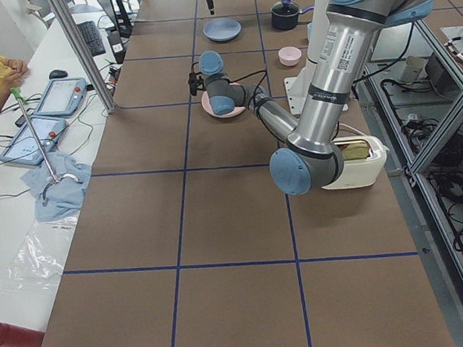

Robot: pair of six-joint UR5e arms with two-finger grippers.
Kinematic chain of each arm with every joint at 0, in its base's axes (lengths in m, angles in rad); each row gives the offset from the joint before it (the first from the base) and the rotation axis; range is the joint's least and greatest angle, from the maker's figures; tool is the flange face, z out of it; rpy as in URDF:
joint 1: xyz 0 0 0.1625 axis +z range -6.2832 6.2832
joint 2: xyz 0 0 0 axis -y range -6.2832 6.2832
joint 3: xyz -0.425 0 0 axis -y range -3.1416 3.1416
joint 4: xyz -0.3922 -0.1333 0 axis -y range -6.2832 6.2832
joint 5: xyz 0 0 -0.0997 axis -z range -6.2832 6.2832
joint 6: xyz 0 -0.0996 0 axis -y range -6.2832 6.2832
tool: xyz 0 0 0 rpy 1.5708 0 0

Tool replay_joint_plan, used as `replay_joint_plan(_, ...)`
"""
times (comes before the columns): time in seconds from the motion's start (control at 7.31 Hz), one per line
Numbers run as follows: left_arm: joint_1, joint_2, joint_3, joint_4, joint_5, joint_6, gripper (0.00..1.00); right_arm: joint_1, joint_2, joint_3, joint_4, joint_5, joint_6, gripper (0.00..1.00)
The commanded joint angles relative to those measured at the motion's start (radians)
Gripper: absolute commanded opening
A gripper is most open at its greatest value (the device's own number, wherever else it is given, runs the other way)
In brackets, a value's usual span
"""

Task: Stack three plates with pink and blue
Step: 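Set the pink plate on the cream plate while the right gripper reaches the blue plate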

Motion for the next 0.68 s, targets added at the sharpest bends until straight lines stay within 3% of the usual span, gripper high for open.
replay_joint_plan(0.0,-0.004,0.002,-0.012,0.002,-0.003,-0.003,1.0,-0.037,0.006,-0.181,0.224,-0.008,0.004,0.99)
replay_joint_plan(0.14,-0.004,0.002,-0.02,0.0,-0.003,-0.005,1.0,-0.046,0.032,-0.193,0.277,-0.002,0.06,0.84)
replay_joint_plan(0.41,-0.006,0.004,-0.038,0.003,-0.003,-0.008,1.0,-0.06,0.029,-0.199,0.292,-0.004,0.139,0.11)
replay_joint_plan(0.55,-0.004,0.005,-0.04,0.003,-0.003,-0.008,1.0,-0.06,0.032,-0.193,0.29,0.002,0.14,0.0)
